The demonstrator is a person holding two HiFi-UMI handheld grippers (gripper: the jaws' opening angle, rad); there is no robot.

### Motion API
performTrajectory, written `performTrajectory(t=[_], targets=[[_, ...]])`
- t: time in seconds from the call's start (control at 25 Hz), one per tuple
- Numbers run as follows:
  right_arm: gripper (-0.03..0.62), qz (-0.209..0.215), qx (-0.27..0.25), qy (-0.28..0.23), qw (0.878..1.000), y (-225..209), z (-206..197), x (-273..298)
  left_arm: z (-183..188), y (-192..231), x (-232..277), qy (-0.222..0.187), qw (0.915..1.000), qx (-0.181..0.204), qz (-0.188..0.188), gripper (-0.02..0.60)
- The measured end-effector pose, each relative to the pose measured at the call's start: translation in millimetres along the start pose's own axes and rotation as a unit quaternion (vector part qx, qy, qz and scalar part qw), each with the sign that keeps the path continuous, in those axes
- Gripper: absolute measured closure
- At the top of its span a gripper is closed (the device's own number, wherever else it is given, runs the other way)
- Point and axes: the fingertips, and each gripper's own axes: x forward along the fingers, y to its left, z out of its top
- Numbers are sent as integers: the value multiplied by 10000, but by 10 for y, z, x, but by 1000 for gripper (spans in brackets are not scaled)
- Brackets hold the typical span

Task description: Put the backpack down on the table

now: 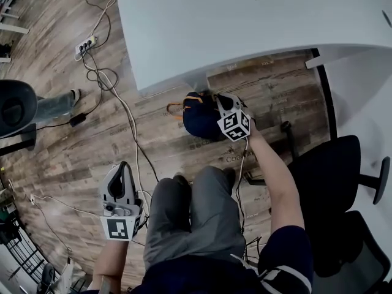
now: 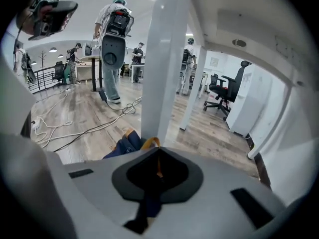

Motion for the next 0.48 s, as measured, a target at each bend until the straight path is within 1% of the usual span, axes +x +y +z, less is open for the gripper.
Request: performTrajectory(t=[0.12, 0.24, 0.36, 0.48], targets=[[594, -136, -131, 76, 9998, 40, 17, -108, 28, 24, -48, 30, 10000, 12, 32, 578], [594, -284, -488, 210, 9982, 84, 28, -174, 68, 39, -74, 68, 10000, 6, 25, 578], [592, -328, -434, 292, 9981, 83, 31, -220, 112, 56, -102, 31, 10000, 22, 39, 578], [592, -344, -602, 414, 9967, 102, 14, -259, 122, 43, -124, 117, 9999, -67, 72, 578]])
